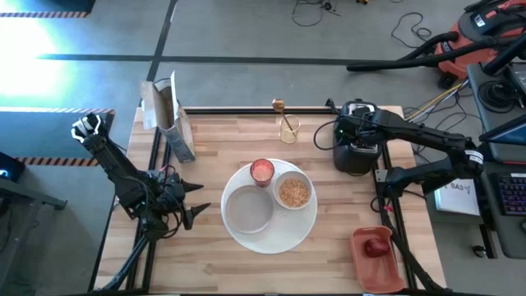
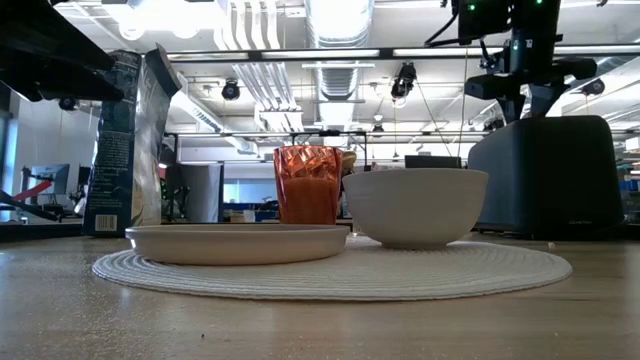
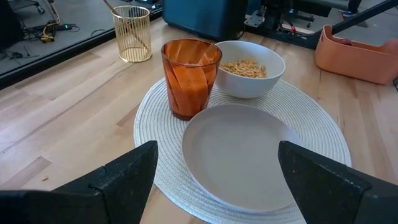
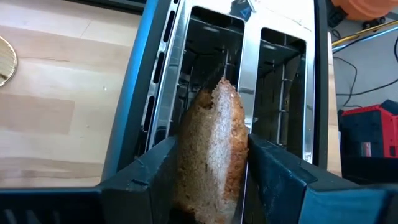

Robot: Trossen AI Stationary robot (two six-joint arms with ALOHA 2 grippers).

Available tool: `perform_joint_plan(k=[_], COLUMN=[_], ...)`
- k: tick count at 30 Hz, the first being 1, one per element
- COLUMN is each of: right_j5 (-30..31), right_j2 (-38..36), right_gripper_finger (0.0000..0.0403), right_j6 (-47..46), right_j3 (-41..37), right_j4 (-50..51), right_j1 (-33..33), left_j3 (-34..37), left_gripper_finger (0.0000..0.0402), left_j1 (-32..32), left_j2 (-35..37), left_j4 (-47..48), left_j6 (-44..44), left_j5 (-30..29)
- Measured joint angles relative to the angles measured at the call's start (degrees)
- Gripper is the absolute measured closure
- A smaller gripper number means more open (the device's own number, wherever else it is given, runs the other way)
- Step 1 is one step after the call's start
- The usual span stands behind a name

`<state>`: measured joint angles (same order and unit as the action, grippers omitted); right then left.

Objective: Arrange a breakfast setting
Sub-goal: Put the bagel from the toaster on the white plate

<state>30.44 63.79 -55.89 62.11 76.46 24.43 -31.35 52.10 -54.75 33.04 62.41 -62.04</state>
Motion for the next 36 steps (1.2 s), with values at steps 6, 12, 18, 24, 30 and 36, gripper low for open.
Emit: perform_joint_plan(k=[6,12,18,24,30,36], right_j5=[-0.24,-0.62,-1.33,-1.05,-0.85,-0.85], right_j2=[-0.07,-0.02,0.04,0.07,0.07,0.09], right_gripper_finger=[0.0251,0.0279,0.0295,0.0298,0.0306,0.0334], right_j6=[0.30,0.44,0.43,0.64,0.62,0.85], right_j3=[0.30,0.72,1.08,0.91,0.48,0.45], right_j4=[-0.14,-0.68,-1.17,-1.55,-1.94,-2.09], right_j1=[0.00,0.00,0.00,0.00,0.00,0.00], left_j3=[0.00,0.00,0.00,0.00,0.00,0.00], left_gripper_finger=[0.0086,0.0086,0.0086,0.0086,0.0086,0.0086], left_j1=[0.00,0.00,0.00,0.00,0.00,0.00], left_j2=[-0.01,-0.01,-0.01,0.00,0.00,0.00], left_j4=[0.04,0.07,0.10,0.13,0.23,0.39], left_j6=[0.02,0.00,0.02,0.01,0.01,0.02], left_j5=[0.00,0.00,0.00,0.00,0.00,0.02])
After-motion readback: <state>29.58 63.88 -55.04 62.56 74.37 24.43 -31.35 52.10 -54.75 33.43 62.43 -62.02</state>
